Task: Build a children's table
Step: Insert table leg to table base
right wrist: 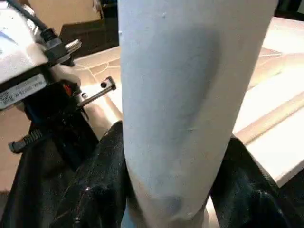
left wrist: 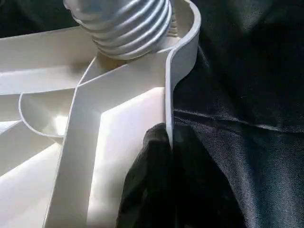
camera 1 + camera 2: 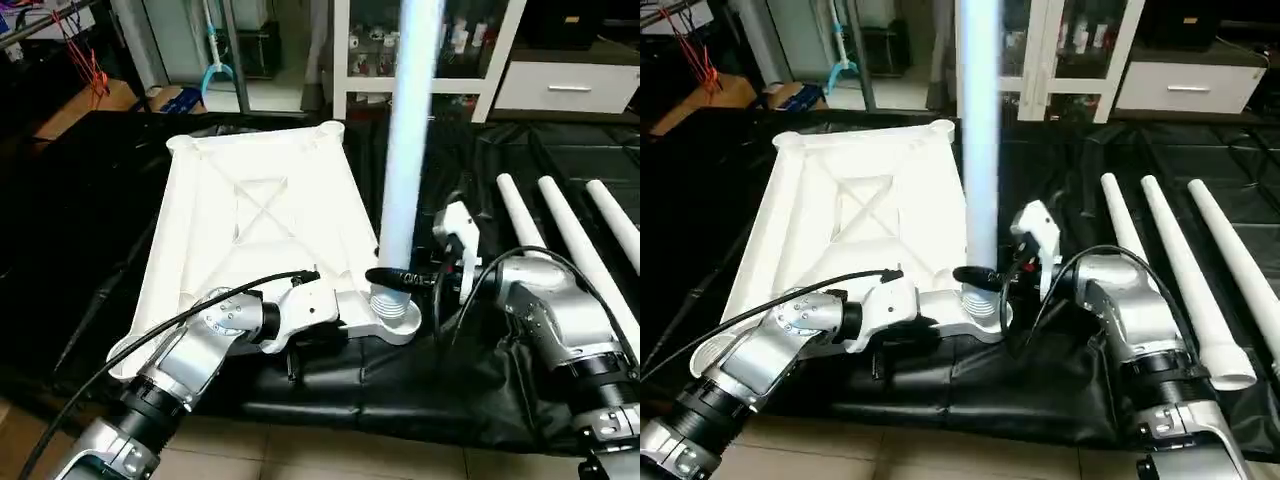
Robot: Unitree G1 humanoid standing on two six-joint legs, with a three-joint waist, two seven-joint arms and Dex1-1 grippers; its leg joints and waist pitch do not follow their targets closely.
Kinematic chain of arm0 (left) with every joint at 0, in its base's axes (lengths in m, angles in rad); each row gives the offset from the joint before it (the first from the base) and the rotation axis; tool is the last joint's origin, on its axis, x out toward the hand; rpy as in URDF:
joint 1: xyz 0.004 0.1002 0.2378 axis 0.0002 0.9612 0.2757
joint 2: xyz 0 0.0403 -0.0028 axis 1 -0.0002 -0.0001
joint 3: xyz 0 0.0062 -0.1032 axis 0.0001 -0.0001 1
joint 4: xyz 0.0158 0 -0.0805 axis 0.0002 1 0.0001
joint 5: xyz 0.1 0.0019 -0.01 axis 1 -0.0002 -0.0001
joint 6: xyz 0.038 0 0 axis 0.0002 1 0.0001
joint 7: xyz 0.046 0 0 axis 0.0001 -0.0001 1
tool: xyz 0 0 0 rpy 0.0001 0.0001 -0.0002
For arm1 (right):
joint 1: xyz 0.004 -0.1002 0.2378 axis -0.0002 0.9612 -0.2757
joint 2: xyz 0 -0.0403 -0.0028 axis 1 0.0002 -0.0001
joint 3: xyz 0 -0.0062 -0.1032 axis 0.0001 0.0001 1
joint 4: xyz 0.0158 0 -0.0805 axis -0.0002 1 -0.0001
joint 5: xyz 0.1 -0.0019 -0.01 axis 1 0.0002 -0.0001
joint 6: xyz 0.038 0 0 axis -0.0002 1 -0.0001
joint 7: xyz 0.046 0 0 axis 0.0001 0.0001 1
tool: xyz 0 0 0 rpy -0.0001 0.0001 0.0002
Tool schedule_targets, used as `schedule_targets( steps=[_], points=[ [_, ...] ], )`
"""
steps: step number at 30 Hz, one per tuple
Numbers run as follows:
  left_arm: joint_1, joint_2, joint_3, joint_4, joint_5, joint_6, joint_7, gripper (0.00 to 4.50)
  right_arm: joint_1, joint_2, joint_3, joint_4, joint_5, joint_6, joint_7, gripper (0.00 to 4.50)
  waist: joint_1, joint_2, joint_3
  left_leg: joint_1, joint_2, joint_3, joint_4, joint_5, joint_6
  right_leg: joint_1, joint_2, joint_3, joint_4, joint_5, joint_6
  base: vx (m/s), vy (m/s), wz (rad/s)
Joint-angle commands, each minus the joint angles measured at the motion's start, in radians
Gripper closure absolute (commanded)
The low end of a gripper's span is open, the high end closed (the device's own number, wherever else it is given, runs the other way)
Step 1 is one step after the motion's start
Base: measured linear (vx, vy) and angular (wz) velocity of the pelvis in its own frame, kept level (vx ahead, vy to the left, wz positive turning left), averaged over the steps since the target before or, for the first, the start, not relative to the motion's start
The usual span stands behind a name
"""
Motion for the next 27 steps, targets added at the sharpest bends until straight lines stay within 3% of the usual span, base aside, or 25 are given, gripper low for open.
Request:
schedule_targets(
  steps=[1,11,19,27],
  points=[
    [0.014,0.012,-0.025,0.033,0.028,0.014,-0.003,4.50,-0.001,-0.009,0.032,-0.007,-0.041,-0.020,0.011,2.64,0.006,-0.013,-0.048,0.013,0.030,-0.010,-0.056,-0.065,0.112,0.040,-0.033,0.015,-0.037,0.077,-0.307,0.000,0.000,0.00],
    [0.016,0.015,-0.021,0.028,0.027,0.017,-0.001,4.50,-0.027,-0.035,0.059,0.010,-0.059,-0.028,0.056,2.64,0.005,-0.015,-0.045,0.013,0.031,-0.011,-0.057,-0.105,0.104,0.040,-0.033,0.016,-0.038,0.027,-0.304,0.000,0.000,0.00],
    [0.011,0.012,-0.021,0.037,0.028,0.013,0.000,4.50,-0.024,-0.065,0.067,0.005,-0.071,-0.037,0.074,2.64,0.007,-0.015,-0.048,0.012,0.030,-0.012,-0.052,-0.072,0.121,0.041,-0.033,0.016,-0.034,0.068,-0.311,0.000,0.000,0.00],
    [0.003,0.009,-0.022,0.043,0.029,0.011,-0.002,4.50,0.006,-0.064,0.074,-0.047,-0.047,0.007,0.096,2.64,0.010,-0.013,-0.049,0.013,0.030,-0.012,-0.052,-0.074,0.120,0.041,-0.031,0.015,-0.033,0.077,-0.311,0.000,0.000,0.00]
  ],
)
